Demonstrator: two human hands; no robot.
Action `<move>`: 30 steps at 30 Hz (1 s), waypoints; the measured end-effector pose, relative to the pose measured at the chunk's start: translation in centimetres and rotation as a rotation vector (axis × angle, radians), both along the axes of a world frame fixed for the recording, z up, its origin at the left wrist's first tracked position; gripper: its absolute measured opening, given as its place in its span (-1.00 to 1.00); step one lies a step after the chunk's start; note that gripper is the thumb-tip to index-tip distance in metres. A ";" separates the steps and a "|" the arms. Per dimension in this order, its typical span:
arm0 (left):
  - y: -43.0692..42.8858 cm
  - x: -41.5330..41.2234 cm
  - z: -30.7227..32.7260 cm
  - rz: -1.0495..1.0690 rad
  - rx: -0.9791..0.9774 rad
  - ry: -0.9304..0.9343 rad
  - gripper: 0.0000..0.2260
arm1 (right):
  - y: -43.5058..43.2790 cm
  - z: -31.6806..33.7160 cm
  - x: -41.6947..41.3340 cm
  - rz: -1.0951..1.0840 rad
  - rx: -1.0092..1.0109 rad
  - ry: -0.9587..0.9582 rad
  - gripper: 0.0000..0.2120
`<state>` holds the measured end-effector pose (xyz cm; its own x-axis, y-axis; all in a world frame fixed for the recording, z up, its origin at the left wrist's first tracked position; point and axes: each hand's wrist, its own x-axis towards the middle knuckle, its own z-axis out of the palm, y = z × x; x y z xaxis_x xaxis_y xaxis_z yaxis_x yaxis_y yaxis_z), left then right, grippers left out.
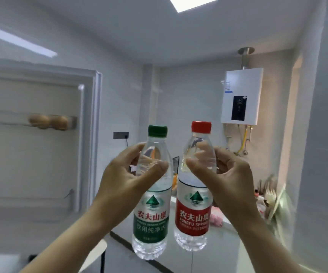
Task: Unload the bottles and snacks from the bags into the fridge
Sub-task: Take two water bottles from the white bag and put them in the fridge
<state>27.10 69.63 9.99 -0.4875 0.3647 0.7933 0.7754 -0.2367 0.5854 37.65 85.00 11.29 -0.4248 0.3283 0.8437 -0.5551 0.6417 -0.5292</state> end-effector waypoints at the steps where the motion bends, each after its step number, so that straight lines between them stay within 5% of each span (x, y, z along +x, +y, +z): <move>1: -0.6 -0.1 0.0 0.031 0.000 -0.001 -0.61 | -0.2 0.0 -0.9 0.052 0.001 -0.009 -0.78; 10: -8.6 -1.6 -1.2 0.460 -0.034 -0.074 -0.51 | -5.3 -0.8 -8.4 0.422 0.001 -0.028 -0.81; 21: -22.8 -1.6 -1.0 0.770 -0.034 -0.098 -0.58 | -18.7 -0.7 -14.5 0.712 0.044 0.008 -0.87; 25: -27.8 -1.3 -0.7 0.856 -0.024 -0.102 -0.62 | -24.1 -0.5 -15.9 0.756 0.078 0.034 -0.68; 30: -33.0 -1.3 -0.6 0.890 0.001 -0.126 -0.76 | -29.9 -0.7 -17.7 0.816 0.044 0.005 -0.83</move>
